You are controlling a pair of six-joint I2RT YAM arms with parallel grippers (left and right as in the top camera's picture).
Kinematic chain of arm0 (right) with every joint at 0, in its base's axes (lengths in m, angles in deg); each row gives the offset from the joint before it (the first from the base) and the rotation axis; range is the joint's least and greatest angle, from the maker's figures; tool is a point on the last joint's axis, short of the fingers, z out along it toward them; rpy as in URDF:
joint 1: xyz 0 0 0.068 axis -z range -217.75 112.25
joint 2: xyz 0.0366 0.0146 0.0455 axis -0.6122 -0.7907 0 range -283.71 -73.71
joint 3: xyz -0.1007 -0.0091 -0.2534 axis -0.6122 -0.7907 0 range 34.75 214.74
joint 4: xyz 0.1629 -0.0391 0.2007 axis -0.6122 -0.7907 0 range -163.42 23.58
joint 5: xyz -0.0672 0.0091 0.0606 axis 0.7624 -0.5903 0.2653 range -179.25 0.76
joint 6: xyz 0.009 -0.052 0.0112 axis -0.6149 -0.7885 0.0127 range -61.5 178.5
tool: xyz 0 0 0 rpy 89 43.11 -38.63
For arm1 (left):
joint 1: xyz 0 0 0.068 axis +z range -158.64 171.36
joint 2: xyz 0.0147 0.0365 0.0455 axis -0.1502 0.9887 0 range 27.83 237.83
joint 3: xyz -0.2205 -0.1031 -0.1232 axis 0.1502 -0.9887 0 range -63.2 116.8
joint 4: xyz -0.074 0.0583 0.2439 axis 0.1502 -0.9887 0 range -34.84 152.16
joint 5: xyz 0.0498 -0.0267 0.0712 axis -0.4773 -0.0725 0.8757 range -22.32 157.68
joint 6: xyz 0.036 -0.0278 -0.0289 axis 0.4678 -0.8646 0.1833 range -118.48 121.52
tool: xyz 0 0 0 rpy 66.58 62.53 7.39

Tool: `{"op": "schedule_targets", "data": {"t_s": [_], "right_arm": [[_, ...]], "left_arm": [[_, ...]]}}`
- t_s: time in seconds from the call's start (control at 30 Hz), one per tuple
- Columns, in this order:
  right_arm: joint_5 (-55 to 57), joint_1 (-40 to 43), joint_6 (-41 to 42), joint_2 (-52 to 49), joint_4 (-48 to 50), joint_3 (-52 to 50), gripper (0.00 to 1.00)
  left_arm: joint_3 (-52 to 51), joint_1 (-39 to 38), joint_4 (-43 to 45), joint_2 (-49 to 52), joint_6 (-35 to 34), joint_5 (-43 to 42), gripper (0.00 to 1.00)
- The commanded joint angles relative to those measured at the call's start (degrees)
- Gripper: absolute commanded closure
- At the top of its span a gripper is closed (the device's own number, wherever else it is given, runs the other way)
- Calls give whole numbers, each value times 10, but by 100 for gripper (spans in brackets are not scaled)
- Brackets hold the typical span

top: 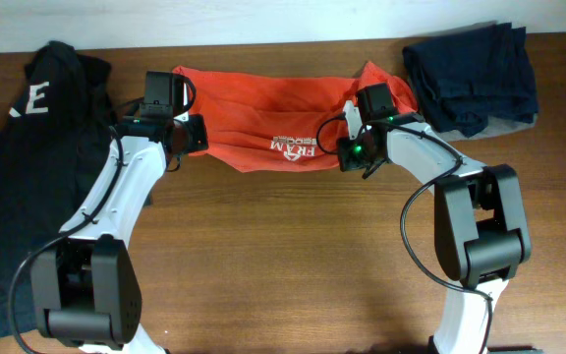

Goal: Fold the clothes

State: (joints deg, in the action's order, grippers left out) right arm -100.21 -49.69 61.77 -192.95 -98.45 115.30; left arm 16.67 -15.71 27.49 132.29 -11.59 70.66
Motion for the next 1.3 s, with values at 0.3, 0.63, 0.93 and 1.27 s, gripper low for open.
{"op": "schedule_targets", "data": {"t_s": [0.3,0.63,0.93,1.27], "right_arm": [[31,-5,-28,-21,42,-2,45],[31,1,-24,-26,11,12,96],[26,54,-24,93,-287,199,96],[29,95,-28,213,-377,350,96]], "left_arm": [[9,-1,8,-14,-2,14,99],[10,0,8,-15,-1,19,99],[31,3,-10,-100,-1,32,99],[31,2,17,-264,-1,115,99]]}}
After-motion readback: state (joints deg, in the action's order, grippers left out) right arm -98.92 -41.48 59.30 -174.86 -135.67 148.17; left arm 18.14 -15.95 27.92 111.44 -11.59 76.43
